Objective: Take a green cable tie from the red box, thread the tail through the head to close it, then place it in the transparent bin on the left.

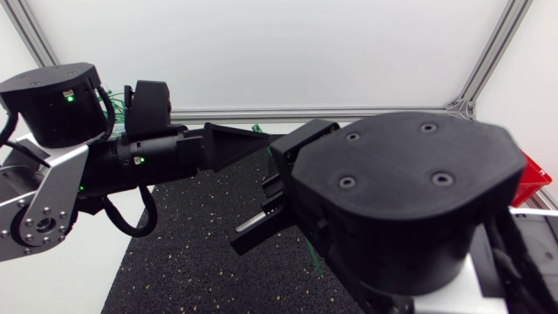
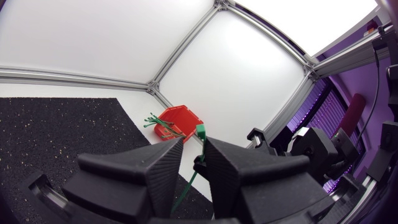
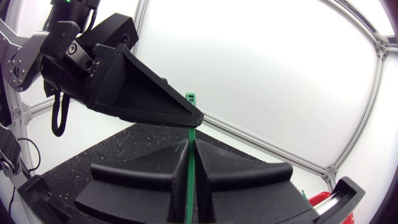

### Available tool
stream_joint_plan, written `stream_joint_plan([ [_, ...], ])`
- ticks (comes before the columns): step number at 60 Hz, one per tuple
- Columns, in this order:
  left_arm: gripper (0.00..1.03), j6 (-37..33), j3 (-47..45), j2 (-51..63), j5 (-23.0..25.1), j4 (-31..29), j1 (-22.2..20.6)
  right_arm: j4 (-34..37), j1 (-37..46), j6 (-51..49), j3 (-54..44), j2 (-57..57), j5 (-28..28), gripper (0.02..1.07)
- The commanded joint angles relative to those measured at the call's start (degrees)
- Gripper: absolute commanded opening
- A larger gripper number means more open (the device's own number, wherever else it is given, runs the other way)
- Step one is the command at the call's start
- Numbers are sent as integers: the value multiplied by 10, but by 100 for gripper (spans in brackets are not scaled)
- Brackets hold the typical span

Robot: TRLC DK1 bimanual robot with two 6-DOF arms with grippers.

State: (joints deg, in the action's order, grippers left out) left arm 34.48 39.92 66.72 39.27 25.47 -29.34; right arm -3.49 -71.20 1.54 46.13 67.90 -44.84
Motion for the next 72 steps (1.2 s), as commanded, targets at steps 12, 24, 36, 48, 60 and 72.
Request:
stream_joint_plan([
  [12,24,-3,16,7,-9,9,-5,-12,-5,17,-12,0,-4,7],
  [24,24,-1,12,4,-13,18,-7,-1,-9,38,-8,2,-3,7],
  [36,18,1,9,4,-20,25,-15,1,-9,49,-4,5,-4,7],
  [48,4,1,9,4,-24,25,-16,0,-10,57,-3,6,-7,7],
  [60,4,2,9,5,-26,25,-17,-2,-10,61,-3,11,-10,7],
  [72,4,2,8,5,-26,26,-13,-12,-3,57,-7,7,41,8],
])
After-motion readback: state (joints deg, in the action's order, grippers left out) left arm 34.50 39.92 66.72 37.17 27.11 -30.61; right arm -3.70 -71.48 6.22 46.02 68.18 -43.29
